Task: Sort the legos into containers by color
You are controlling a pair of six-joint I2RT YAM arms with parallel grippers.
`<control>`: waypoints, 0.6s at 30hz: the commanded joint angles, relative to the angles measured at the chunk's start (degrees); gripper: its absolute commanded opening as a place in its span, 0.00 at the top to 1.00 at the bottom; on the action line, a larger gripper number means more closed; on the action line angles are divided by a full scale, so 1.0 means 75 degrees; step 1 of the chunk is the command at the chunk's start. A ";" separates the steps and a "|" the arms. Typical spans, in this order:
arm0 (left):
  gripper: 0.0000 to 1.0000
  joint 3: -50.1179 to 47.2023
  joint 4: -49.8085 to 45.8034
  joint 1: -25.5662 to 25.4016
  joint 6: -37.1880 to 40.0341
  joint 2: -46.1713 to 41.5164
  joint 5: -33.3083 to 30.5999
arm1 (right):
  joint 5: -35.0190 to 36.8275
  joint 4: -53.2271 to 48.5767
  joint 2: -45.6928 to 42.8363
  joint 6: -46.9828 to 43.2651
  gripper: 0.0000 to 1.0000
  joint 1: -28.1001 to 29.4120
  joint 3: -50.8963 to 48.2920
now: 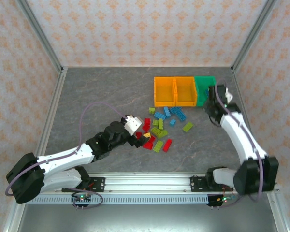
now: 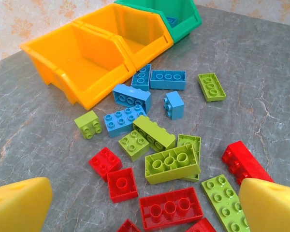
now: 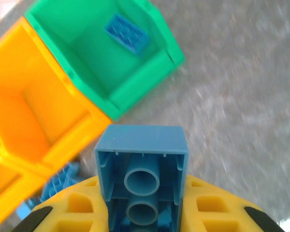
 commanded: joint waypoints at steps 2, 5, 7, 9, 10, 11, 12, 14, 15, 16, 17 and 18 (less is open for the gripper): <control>0.00 0.0013 -0.0034 -0.0035 0.0155 -0.0007 -0.0270 | 0.0244 -0.0117 0.2349 -0.1572 0.76 -0.0396 0.2121; 0.00 0.0010 -0.0034 -0.0041 0.0167 0.0016 -0.0301 | 0.0149 -0.0354 0.3839 -0.1691 0.73 -0.0605 0.3382; 0.00 0.0010 -0.0023 -0.0041 0.0179 0.0046 -0.0371 | 0.0086 -0.0618 0.4671 -0.1777 0.71 -0.0660 0.4211; 0.00 0.0021 -0.0028 -0.0043 0.0191 0.0092 -0.0477 | 0.0096 -0.1129 0.5364 -0.1735 0.65 -0.0705 0.5052; 0.00 0.0025 -0.0033 -0.0041 0.0191 0.0120 -0.0544 | 0.0108 -0.1364 0.5579 -0.1692 0.59 -0.0729 0.5362; 0.00 0.0033 -0.0044 -0.0036 0.0191 0.0155 -0.0598 | 0.0115 -0.1520 0.5687 -0.1655 0.51 -0.0728 0.5569; 0.00 0.0044 -0.0061 -0.0037 0.0182 0.0166 -0.0634 | 0.0101 -0.1573 0.5667 -0.1620 0.49 -0.0730 0.5628; 0.00 0.0058 -0.0072 -0.0040 0.0180 0.0172 -0.0667 | 0.0019 -0.1486 0.5309 -0.1436 0.45 -0.0730 0.5391; 0.00 0.0057 -0.0063 -0.0036 0.0168 0.0168 -0.0648 | -0.0017 -0.1417 0.5095 -0.1344 0.44 -0.0730 0.5158; 0.00 0.0057 -0.0060 -0.0043 0.0167 0.0158 -0.0644 | -0.0020 -0.1368 0.4812 -0.1247 0.42 -0.0725 0.4867; 0.00 0.0046 -0.0040 -0.0041 0.0159 0.0141 -0.0629 | -0.0020 -0.1364 0.4518 -0.1152 0.41 -0.0730 0.4592; 0.00 0.0034 -0.0035 -0.0043 0.0144 0.0131 -0.0609 | -0.0058 -0.1386 0.4251 -0.1047 0.41 -0.0730 0.4345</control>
